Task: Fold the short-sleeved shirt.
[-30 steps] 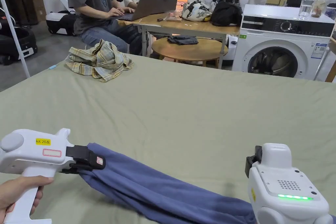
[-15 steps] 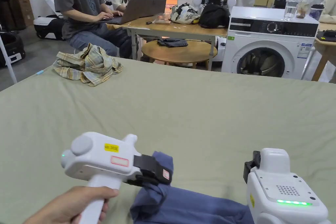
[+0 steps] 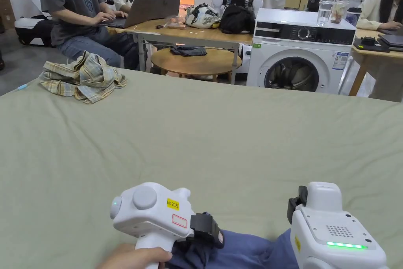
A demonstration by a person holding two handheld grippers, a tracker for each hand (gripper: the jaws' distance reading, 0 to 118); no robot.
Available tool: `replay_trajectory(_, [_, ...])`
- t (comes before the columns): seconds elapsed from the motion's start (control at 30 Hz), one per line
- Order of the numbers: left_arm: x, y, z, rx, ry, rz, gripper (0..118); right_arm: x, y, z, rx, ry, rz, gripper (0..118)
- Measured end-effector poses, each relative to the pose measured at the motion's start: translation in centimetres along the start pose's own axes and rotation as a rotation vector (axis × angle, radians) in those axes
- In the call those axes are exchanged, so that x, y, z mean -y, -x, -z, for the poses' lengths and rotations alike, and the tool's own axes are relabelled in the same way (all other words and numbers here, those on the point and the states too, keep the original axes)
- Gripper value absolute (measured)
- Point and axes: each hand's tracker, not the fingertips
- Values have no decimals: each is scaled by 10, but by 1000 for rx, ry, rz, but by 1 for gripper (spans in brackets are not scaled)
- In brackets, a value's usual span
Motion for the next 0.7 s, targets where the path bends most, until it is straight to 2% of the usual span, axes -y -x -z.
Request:
replay_trajectory(0.07, [-2, 0, -18, 1, -29, 63, 51, 0, -1, -1, 2, -1, 0, 0])
replay_trajectory(0.13, [-4, 0, -36, 36, -49, 60, 50, 0, -1, -3, -2, -4, 7, 0])
replay_trajectory(0.2, [-3, 1, -52, 52, -98, 79, 34, 0, -2, -4, -1, -5, 12, 0])
replay_trajectory(0.27, [-6, 1, -63, 26, -139, 84, 10, 0, -2, -5, -5, -6, 17, 0])
replay_trajectory(0.37, [-8, 10, -61, -32, -172, 49, 4, 0, -2, -5, -6, -5, 21, 0])
replay_trajectory(0.47, [-7, 9, -32, -127, -76, 89, 1, 1, -2, -6, -11, -3, 25, 0])
replay_trajectory(0.6, [4, 7, 17, 81, 72, 54, 1, 3, -3, -7, -11, -1, 26, 0])
replay_trajectory(0.7, [11, 4, 45, 94, 76, 56, 0, 3, -5, -8, -9, -3, 30, 0])
